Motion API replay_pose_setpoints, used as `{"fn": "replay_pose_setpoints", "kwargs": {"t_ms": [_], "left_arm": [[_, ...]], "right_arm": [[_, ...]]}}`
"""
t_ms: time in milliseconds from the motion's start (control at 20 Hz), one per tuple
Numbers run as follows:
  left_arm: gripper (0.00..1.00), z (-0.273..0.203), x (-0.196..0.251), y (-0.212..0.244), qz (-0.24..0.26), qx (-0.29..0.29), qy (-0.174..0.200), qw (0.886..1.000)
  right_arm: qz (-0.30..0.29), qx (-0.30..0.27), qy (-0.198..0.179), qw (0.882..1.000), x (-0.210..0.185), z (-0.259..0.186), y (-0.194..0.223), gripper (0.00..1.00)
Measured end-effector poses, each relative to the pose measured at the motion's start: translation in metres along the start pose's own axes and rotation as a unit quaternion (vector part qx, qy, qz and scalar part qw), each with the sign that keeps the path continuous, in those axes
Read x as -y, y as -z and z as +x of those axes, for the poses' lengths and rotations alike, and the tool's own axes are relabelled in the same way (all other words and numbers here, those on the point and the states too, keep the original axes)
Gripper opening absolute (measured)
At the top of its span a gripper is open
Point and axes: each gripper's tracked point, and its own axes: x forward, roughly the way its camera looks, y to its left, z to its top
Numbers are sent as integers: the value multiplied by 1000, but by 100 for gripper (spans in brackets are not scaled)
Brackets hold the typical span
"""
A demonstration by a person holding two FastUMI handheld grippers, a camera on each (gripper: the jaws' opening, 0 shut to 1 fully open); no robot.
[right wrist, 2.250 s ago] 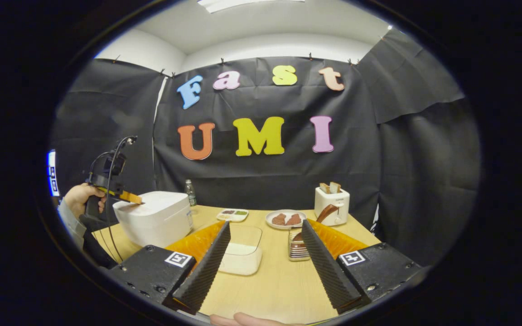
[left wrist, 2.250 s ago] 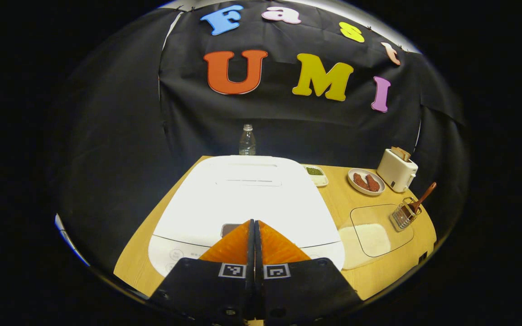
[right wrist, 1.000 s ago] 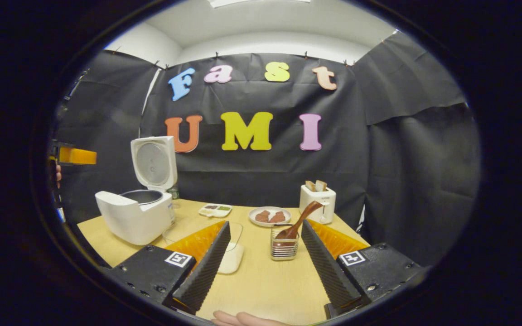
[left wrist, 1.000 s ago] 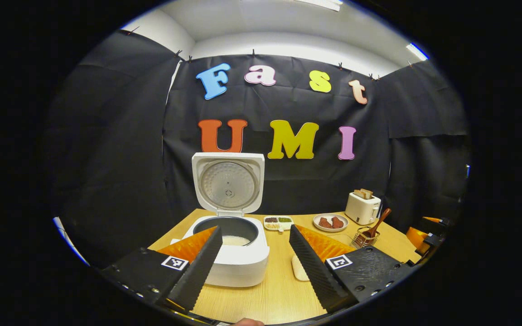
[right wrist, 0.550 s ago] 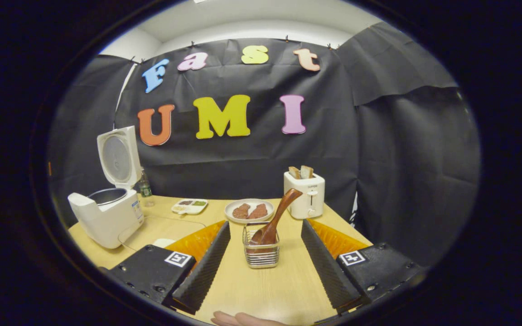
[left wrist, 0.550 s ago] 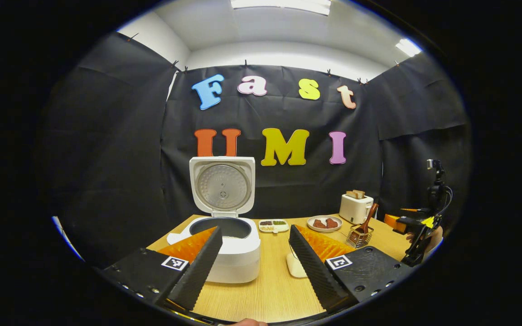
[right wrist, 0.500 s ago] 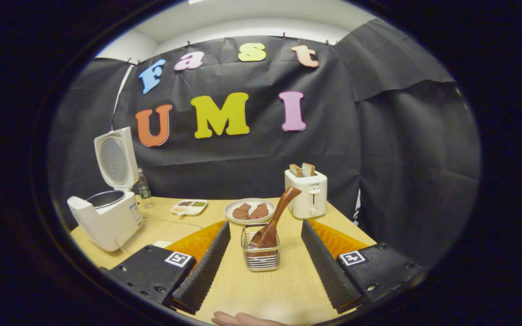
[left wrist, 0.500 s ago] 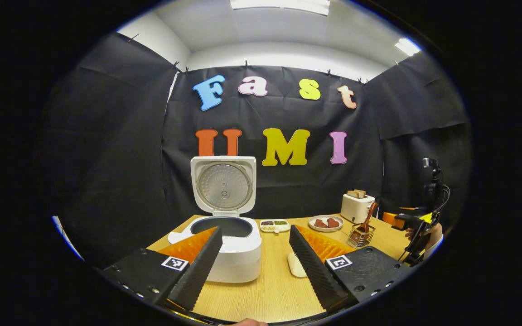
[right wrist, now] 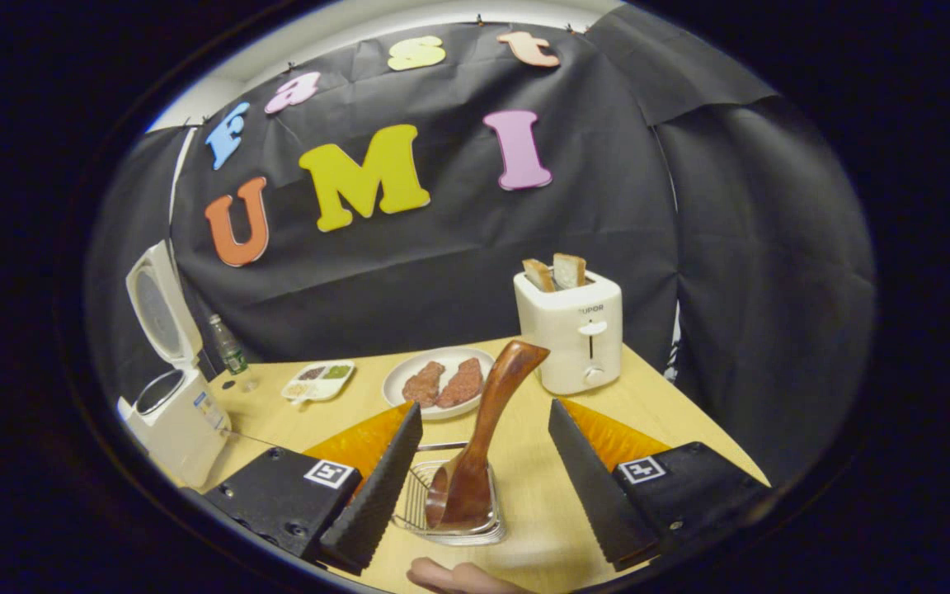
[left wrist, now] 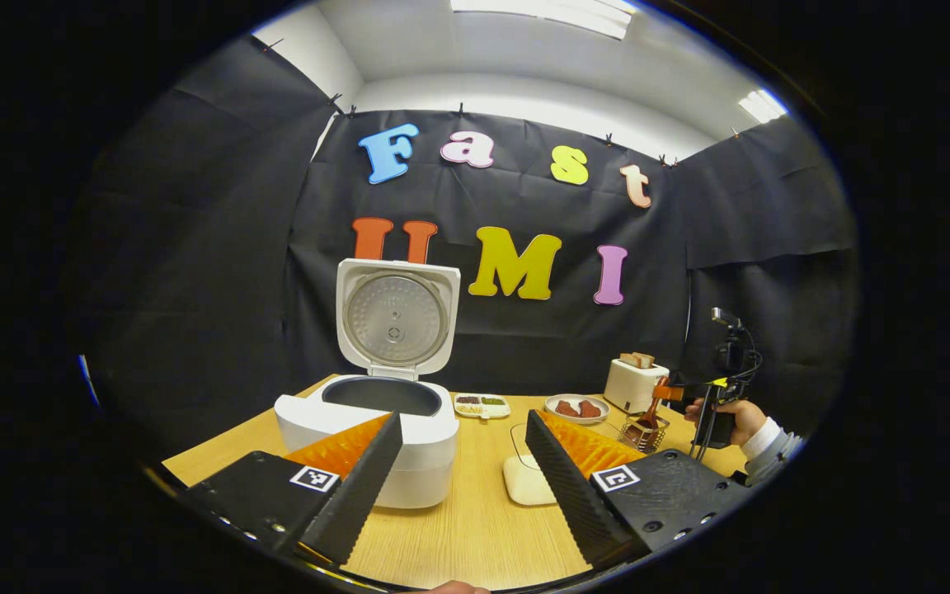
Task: Close the left gripper, press the button to open the rice cooker; take a wooden spoon from the chopstick holder with the right hand, scoop a spoonful of rice and pour it into the rice cooker, then put the wooden spoon back into the chopstick holder.
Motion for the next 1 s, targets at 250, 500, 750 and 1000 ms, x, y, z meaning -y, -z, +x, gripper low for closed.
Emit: {"fn": "replay_pose_setpoints", "kwargs": {"t_ms": [250, 500, 750, 1000], "left_arm": [[94, -1, 6, 18, 0, -21, 4, 1000], [94, -17, 3, 22, -16, -28, -2, 999], [94, -38, 12, 0, -9, -4, 1, 1000], [94, -56, 36, -17, 29, 7, 26, 999]], "right_arm": [[64, -15, -28, 997, 6, 45, -4, 92], [70, -14, -95, 993, -17, 44, -6, 60], [67, -24, -117, 991, -32, 41, -3, 28], [24, 9, -108, 994, -49, 10, -30, 22]]}}
